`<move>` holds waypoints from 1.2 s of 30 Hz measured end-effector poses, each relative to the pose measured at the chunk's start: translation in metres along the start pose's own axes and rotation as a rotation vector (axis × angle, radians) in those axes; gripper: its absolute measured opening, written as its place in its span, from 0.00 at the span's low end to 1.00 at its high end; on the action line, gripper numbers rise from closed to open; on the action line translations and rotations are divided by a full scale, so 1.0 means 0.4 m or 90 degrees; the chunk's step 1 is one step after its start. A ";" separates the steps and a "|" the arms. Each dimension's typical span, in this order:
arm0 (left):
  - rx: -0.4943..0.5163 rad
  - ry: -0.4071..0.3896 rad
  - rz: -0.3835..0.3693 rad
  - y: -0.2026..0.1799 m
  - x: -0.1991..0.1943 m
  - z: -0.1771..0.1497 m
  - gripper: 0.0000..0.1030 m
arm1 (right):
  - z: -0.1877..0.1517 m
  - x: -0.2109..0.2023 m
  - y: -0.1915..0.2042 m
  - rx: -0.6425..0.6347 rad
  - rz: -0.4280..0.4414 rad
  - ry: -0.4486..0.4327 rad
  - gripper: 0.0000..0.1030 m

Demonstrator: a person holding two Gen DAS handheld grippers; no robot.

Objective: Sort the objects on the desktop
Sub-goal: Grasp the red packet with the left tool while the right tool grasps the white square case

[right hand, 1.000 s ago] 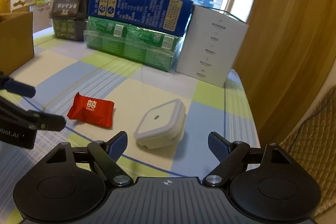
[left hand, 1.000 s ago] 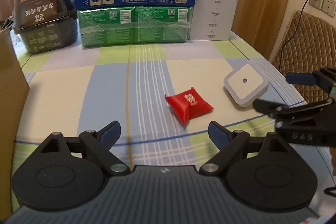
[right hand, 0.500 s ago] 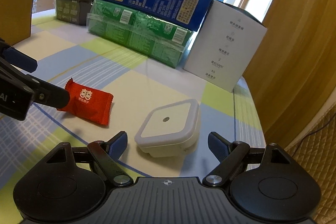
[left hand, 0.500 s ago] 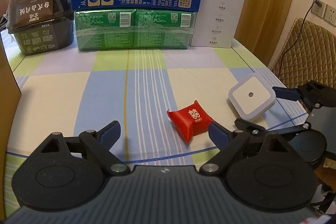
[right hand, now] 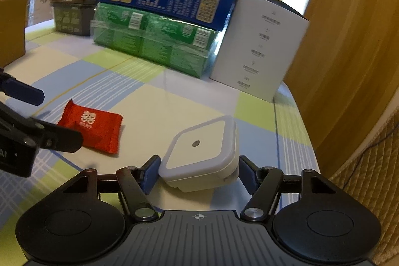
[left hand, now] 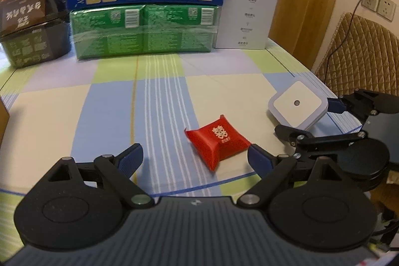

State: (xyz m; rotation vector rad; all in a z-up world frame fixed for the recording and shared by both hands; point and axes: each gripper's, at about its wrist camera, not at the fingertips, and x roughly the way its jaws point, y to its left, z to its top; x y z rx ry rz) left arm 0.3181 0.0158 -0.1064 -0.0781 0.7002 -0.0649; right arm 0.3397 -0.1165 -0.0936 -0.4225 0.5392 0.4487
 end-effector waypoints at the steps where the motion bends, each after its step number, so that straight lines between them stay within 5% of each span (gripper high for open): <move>1: 0.009 0.000 -0.003 -0.003 0.004 0.002 0.86 | 0.002 -0.003 -0.008 0.010 0.001 0.002 0.62; 11: 0.095 -0.010 -0.053 -0.026 0.035 0.021 0.82 | -0.001 -0.023 -0.034 0.052 0.010 0.007 0.62; 20: 0.175 -0.029 -0.061 -0.035 0.055 0.012 0.65 | -0.005 -0.022 -0.036 0.065 0.019 0.008 0.62; 23: 0.181 -0.024 -0.065 -0.039 0.055 0.011 0.45 | -0.007 -0.020 -0.036 0.068 0.021 0.011 0.62; 28: 0.188 -0.015 -0.054 -0.054 0.054 0.007 0.35 | -0.008 -0.017 -0.040 0.082 0.022 0.013 0.61; 36: 0.218 -0.019 -0.038 -0.087 0.050 0.003 0.36 | -0.007 -0.019 -0.044 0.097 0.022 0.014 0.61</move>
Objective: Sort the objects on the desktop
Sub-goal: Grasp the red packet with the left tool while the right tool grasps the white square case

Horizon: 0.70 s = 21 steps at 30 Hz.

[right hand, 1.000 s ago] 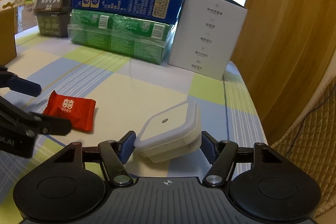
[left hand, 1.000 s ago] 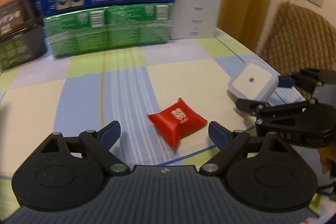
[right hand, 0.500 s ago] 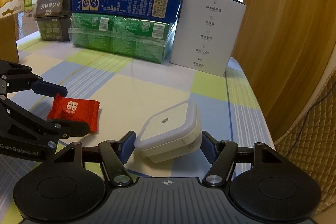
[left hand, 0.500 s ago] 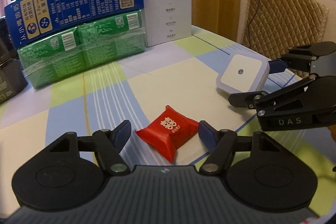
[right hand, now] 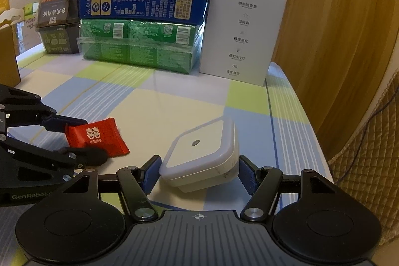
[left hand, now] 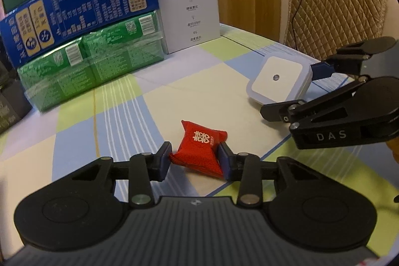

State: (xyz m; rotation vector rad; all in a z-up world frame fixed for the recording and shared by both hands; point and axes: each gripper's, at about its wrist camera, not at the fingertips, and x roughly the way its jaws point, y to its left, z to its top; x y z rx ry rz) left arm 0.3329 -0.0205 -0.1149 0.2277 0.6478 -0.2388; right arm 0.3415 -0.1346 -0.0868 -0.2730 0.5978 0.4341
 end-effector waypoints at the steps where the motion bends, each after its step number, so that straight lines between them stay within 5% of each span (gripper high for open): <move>1: 0.003 -0.002 0.001 0.000 0.001 -0.001 0.37 | 0.001 0.000 -0.001 0.000 0.000 0.000 0.61; 11: 0.031 -0.022 0.003 -0.010 0.011 -0.003 0.43 | 0.002 -0.003 -0.005 0.007 0.003 0.001 0.61; 21: 0.001 -0.008 -0.017 -0.014 0.011 0.000 0.27 | 0.003 0.001 -0.005 0.020 0.006 0.006 0.59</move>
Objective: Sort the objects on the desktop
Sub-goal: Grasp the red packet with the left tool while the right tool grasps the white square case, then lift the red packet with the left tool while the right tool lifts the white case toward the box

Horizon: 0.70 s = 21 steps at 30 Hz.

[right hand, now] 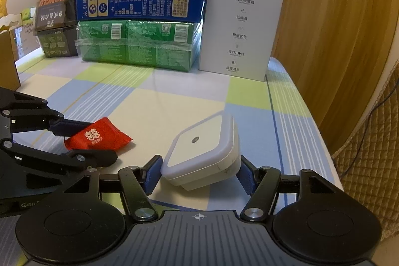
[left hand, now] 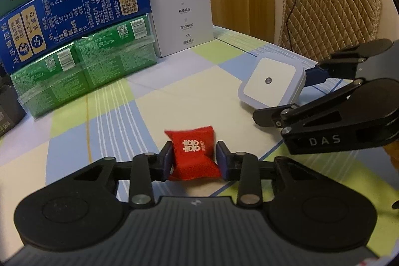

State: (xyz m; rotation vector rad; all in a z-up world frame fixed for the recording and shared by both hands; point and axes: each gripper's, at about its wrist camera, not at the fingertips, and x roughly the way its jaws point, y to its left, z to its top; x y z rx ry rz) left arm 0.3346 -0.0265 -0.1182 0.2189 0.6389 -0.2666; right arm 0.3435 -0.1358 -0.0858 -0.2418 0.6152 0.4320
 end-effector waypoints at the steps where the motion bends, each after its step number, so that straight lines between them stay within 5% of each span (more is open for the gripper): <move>1: -0.005 0.001 0.000 -0.001 -0.001 0.001 0.26 | 0.000 0.000 0.000 0.001 0.000 0.000 0.59; 21: -0.103 0.019 0.007 0.033 -0.014 0.001 0.23 | -0.026 0.014 0.082 -0.187 -0.103 -0.034 0.68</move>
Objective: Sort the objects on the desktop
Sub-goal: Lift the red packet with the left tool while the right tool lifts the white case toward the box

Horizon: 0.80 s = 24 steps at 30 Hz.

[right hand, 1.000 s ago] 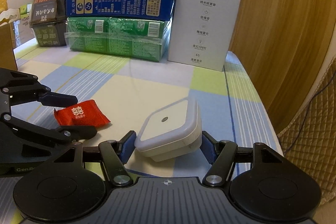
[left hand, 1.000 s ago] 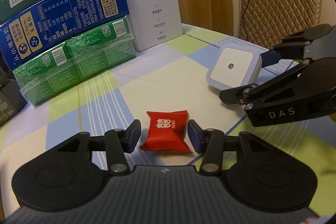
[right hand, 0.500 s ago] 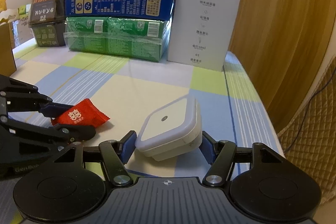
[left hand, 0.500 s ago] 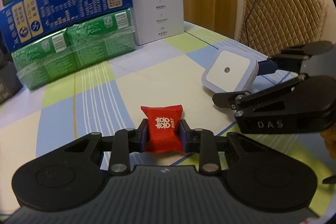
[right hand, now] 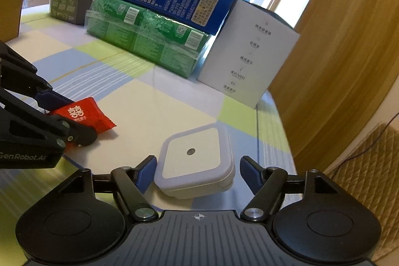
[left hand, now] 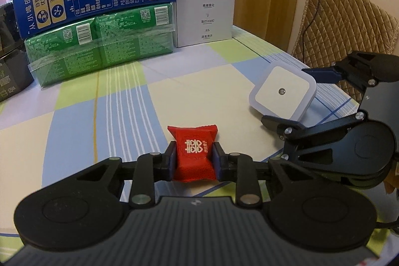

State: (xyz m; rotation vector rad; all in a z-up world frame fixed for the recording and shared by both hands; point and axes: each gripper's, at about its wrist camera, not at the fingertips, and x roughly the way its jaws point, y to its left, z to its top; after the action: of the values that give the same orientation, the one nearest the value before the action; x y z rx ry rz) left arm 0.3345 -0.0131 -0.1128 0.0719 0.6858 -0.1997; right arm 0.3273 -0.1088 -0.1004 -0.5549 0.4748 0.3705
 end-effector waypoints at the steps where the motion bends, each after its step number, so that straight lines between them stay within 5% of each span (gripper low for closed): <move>1: -0.002 0.000 0.000 0.000 0.000 0.000 0.23 | -0.001 -0.001 0.005 -0.010 0.000 -0.001 0.68; 8: -0.009 0.000 -0.001 0.001 0.001 -0.002 0.23 | -0.006 0.004 0.029 -0.057 -0.007 -0.007 0.66; 24: -0.006 -0.003 -0.001 0.002 0.005 -0.008 0.23 | -0.003 0.003 0.007 -0.015 -0.005 -0.001 0.61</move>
State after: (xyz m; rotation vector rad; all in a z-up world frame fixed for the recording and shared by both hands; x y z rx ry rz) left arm 0.3342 -0.0124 -0.1166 0.0622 0.6824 -0.1980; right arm 0.3267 -0.1069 -0.1032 -0.5800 0.4673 0.3691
